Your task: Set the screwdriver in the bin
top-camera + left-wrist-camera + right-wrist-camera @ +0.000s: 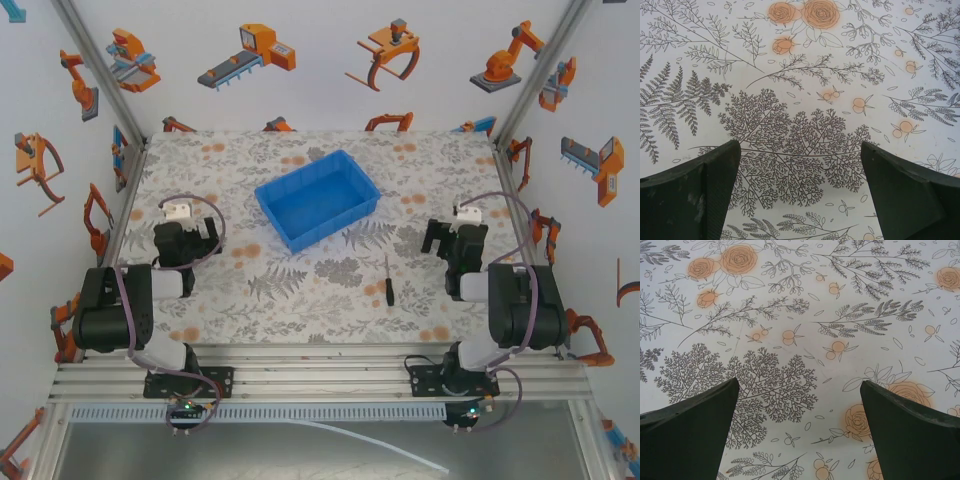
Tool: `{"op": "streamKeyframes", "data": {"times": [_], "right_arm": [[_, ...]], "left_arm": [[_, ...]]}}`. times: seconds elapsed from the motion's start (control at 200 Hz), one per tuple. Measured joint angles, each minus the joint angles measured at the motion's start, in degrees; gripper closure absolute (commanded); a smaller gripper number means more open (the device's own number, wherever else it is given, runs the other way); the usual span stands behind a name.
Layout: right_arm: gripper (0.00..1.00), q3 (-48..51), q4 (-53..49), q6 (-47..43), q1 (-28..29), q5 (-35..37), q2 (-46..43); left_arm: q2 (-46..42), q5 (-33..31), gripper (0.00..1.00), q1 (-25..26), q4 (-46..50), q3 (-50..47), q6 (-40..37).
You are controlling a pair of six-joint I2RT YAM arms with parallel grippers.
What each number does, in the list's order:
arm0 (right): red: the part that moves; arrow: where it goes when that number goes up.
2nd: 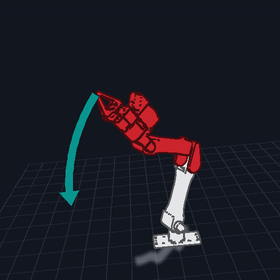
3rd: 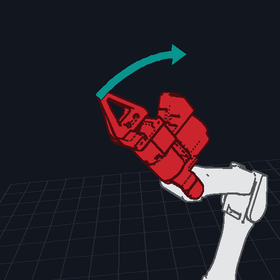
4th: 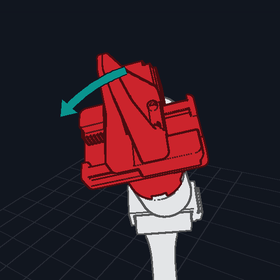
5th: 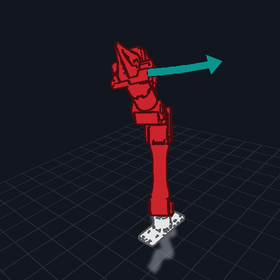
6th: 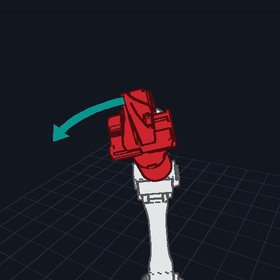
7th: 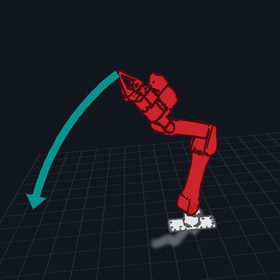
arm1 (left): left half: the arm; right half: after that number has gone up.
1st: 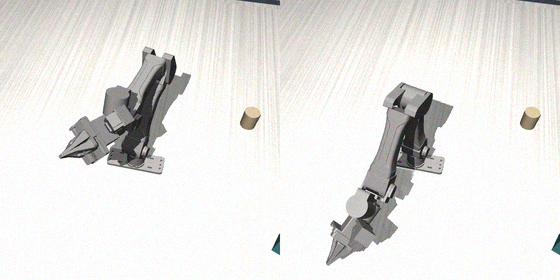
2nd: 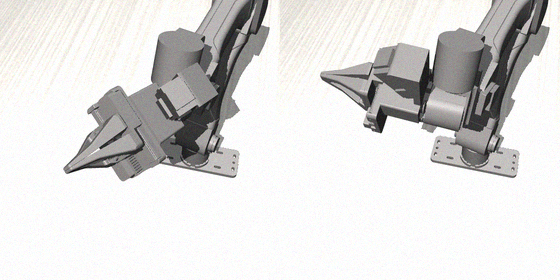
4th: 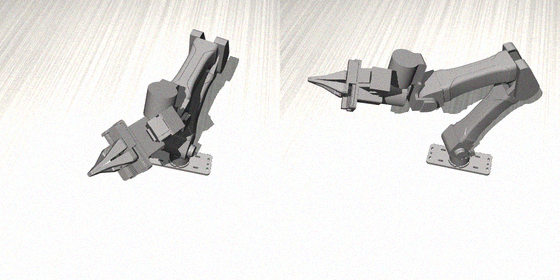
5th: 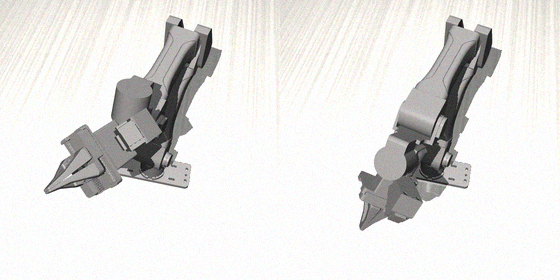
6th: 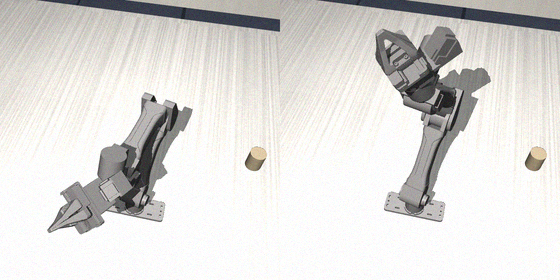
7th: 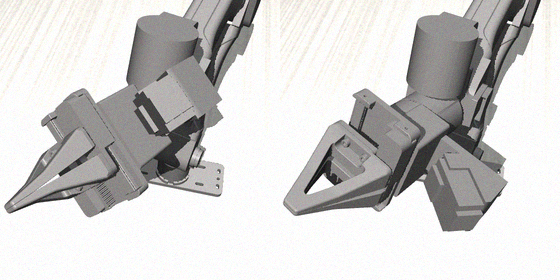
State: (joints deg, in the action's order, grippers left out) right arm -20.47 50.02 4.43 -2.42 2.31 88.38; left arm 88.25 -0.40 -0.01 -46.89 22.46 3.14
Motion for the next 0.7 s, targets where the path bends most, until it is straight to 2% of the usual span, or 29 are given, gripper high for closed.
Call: {"op": "streamKeyframes", "data": {"times": [0.696], "right_arm": [[0.01,0.0,-0.1,0.0,0.0,0.0,0.0]], "left_arm": [[0.0,0.0,0.03,0.0,0.0,0.0,0.0]]}}
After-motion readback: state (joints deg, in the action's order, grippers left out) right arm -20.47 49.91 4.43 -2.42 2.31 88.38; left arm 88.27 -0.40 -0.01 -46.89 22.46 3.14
